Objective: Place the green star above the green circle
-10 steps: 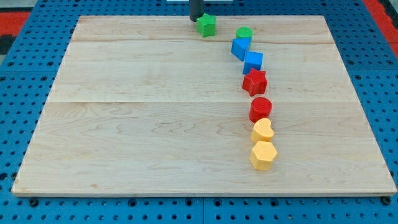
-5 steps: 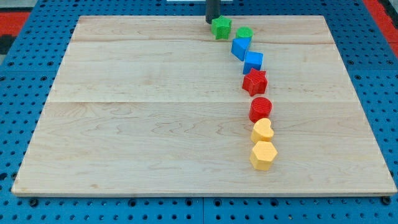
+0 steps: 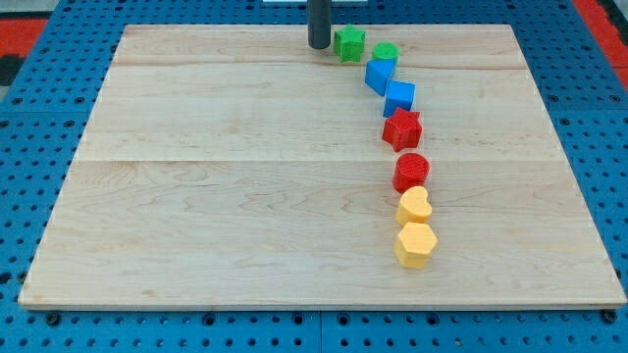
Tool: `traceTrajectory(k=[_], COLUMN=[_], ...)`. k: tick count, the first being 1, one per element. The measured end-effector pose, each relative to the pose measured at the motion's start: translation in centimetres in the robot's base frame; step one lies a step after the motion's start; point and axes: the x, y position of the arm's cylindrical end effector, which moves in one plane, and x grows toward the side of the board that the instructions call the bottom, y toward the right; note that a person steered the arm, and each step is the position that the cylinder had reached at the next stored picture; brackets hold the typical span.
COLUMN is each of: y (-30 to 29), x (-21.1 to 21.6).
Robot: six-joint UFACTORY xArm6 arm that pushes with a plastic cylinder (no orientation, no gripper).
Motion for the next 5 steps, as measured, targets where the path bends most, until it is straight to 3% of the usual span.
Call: traceTrajectory(k=[5], y=[5.1], x=[-1.2])
